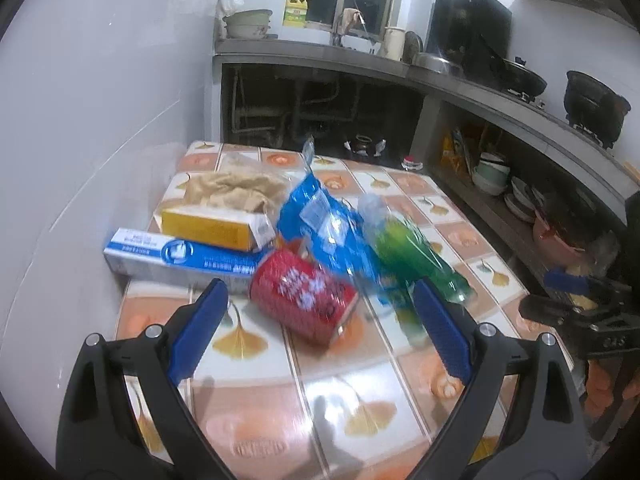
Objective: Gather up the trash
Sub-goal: 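Move both tools back over the table toward the blue bag and bottle, then grasp the blue Yakult bag with the right tool and lift it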
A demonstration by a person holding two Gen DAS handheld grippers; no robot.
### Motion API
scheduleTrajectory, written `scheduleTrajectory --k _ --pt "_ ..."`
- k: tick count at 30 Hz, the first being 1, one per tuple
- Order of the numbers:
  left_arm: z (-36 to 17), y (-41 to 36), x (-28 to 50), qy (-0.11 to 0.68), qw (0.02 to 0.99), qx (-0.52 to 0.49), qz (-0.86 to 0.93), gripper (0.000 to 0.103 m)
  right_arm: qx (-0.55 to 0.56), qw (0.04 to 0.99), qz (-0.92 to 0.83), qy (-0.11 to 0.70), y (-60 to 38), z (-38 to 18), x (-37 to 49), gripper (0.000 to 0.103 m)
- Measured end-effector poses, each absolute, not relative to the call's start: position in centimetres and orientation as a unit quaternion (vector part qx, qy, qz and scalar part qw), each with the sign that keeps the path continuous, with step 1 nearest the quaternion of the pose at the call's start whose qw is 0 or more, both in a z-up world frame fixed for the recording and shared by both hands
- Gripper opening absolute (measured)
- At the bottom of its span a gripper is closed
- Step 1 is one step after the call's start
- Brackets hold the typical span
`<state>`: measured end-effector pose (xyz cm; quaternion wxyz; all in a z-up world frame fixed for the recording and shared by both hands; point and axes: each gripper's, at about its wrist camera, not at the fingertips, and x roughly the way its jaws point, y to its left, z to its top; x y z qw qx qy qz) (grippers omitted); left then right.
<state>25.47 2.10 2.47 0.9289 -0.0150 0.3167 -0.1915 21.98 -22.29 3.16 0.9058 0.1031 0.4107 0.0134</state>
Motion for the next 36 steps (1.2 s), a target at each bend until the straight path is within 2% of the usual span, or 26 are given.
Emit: scheduleTrajectory --k 17,28,31,34,36 --pt "0.6 4.3 28.8 0.333 0.931 -0.046 -0.143 0.090 0.186 0.885 0.142 0.402 -21.4 4.2 29.5 0.097" --pt "0.4 3.7 27.7 0.336 0.928 -0.046 -0.152 0.090 0.070 0.861 0.198 0.463 -15.0 2.8 40.8 0.097" --pt "0.5 3.6 27.4 0.335 0.928 -0.043 -0.154 0.090 0.041 0.846 0.197 0.493 -13.6 0.9 43.1 0.088" --pt "0.6 3.6 27.3 0.334 0.929 -0.041 -0.156 0.090 0.028 0.835 0.194 0.515 -13.1 -0.4 44.2 0.074" --pt "0.6 3.6 27.3 0.333 0.929 -0.041 -0.157 0.090 0.031 0.830 0.192 0.522 -13.1 -1.1 44.5 0.060"
